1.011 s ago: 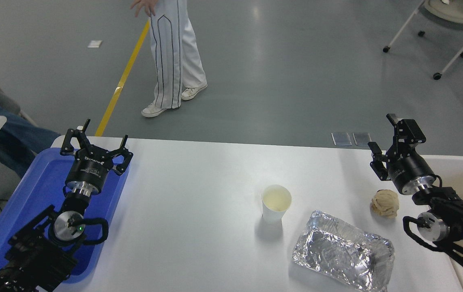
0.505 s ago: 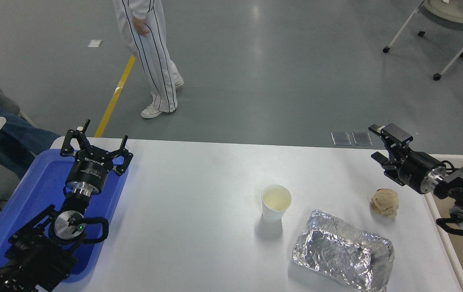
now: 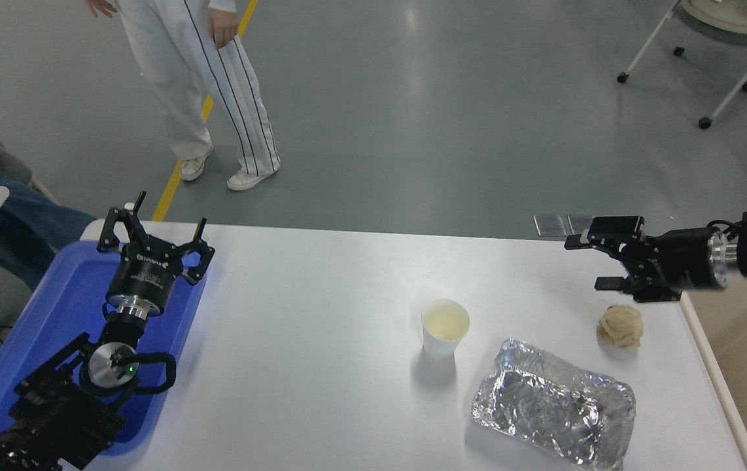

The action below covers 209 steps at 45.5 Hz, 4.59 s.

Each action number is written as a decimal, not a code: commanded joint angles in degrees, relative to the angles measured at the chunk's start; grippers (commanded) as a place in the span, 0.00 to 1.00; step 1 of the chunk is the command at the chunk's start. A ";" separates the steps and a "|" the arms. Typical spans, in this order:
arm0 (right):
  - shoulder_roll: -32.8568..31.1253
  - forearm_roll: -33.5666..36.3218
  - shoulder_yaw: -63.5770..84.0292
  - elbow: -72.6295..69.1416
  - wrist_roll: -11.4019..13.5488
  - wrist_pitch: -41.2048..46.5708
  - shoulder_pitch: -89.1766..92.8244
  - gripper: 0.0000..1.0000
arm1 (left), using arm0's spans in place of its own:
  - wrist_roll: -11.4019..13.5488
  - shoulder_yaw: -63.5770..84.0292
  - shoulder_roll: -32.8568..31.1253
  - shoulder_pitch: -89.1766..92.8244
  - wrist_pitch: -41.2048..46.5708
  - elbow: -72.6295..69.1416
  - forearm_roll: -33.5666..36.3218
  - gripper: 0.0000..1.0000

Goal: Pick up paper cup place in dustbin

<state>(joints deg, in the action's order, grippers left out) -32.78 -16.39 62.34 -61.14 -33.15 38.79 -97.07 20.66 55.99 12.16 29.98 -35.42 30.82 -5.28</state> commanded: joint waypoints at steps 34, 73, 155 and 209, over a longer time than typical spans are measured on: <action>26.89 -8.22 8.41 -7.33 11.70 6.21 -31.69 1.00 | 0.00 -0.01 -0.03 -0.01 0.08 -0.06 0.00 1.00; 25.58 -5.58 18.96 -12.69 12.23 6.21 -37.58 1.00 | 0.00 -0.01 -0.03 -0.01 0.00 -0.06 0.00 1.00; 28.30 6.02 8.41 -3.29 14.08 -16.38 -4.98 0.74 | 0.00 -0.01 -0.03 -0.01 0.00 0.03 0.00 1.00; 32.78 5.93 3.49 8.58 15.83 -26.93 12.78 0.82 | -0.09 -0.01 -0.03 -0.01 -0.09 0.03 0.00 1.00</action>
<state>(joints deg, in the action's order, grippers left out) -0.27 -10.39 65.49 -53.09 -18.21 15.53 -85.65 20.56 55.96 12.13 29.97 -35.51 30.85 -5.21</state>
